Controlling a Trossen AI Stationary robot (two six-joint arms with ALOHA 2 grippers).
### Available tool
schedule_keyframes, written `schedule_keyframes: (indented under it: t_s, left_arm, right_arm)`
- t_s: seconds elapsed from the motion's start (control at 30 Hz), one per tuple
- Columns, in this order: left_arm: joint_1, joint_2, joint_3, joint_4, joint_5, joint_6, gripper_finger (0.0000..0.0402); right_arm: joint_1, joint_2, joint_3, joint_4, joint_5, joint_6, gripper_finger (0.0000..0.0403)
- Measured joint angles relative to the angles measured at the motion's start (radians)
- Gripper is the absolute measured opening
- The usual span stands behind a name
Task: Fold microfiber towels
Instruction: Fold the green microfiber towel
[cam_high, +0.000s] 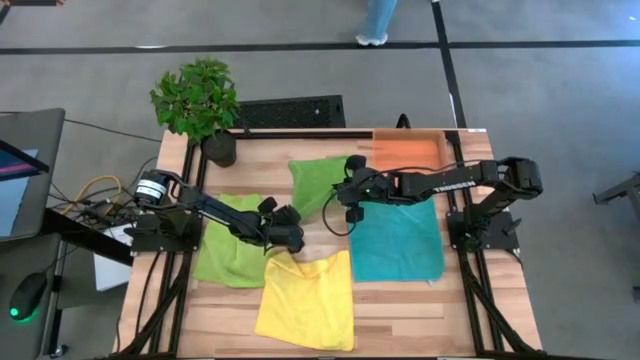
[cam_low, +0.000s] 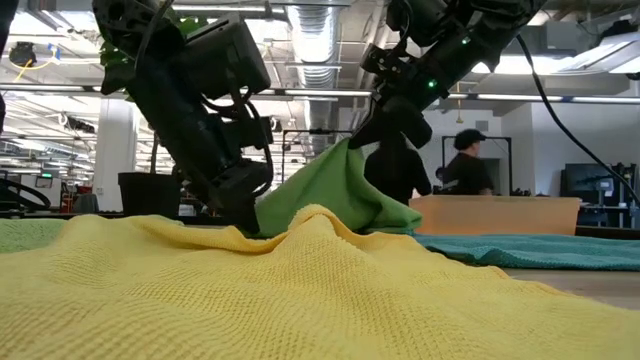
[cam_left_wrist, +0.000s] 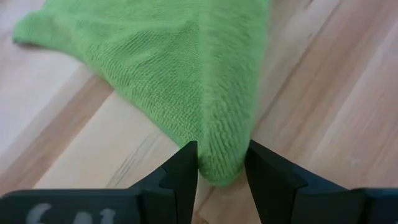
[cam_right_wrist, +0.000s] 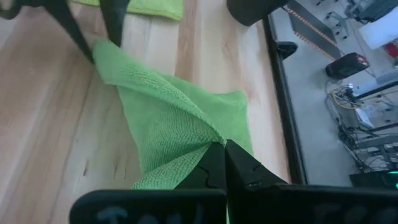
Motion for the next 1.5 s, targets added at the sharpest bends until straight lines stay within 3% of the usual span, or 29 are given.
schedule_keyframes:
  t_s: [0.17, 0.33, 0.43, 0.83, 1.0, 1.13, 1.3, 1.5]
  left_arm:
    - [-0.034, 0.000, 0.000, -0.002, 0.005, 0.235, 0.0122]
    - [-0.082, 0.000, 0.000, -0.001, -0.106, 0.353, 0.0122]
    - [-0.098, 0.000, 0.000, 0.005, -0.152, 0.372, 0.0122]
    - [-0.031, 0.000, 0.000, 0.019, -0.157, 0.364, 0.0122]
    - [-0.030, 0.000, 0.000, 0.036, -0.220, 0.370, 0.0119]
    - [-0.030, 0.000, 0.000, 0.036, -0.223, 0.374, 0.0087]
    - [-0.030, 0.000, 0.001, 0.047, -0.225, 0.400, 0.0013]
    - [-0.020, -0.017, 0.001, 0.028, -0.229, 0.403, 0.0003]
  right_arm:
    - [0.000, 0.000, 0.000, 0.017, 0.004, 0.000, 0.0006]
    - [-0.013, 0.000, 0.000, 0.024, 0.004, 0.000, 0.0006]
    - [-0.025, 0.000, 0.000, 0.025, 0.004, 0.000, 0.0006]
    - [-0.039, 0.000, 0.000, 0.033, 0.004, 0.001, 0.0006]
    - [-0.038, 0.000, 0.000, 0.033, 0.003, 0.003, 0.0006]
    - [-0.039, 0.000, 0.000, 0.033, 0.003, 0.018, 0.0006]
    - [-0.039, 0.000, 0.000, 0.031, 0.003, 0.019, 0.0011]
    - [-0.038, 0.000, 0.000, -0.008, 0.003, 0.022, 0.0014]
